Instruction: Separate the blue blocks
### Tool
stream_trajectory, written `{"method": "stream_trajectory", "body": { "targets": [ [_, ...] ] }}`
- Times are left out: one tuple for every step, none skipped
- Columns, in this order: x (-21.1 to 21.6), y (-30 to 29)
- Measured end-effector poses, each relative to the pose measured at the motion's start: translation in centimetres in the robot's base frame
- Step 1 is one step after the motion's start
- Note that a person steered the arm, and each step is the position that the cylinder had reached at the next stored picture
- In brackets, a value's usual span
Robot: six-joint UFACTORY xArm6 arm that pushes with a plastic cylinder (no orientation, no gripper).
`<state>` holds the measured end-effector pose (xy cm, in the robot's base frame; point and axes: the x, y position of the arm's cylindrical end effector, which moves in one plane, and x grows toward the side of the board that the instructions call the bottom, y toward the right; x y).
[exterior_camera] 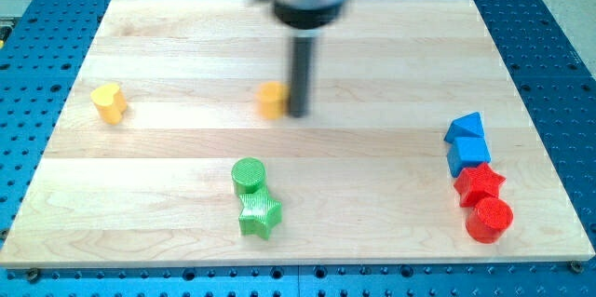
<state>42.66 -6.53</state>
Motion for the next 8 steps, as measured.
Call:
{"method": "stream_trajectory", "body": {
  "targets": [
    [-0.2, -2.4],
    [-0.3, -6.1],
    [-0.3, -10.0],
    [-1.9, -2.3],
    [-2.7, 9.4],
    [-3.0, 25.6],
    [2.0, 37.4],
    [6.2, 34.5]
  ]
}}
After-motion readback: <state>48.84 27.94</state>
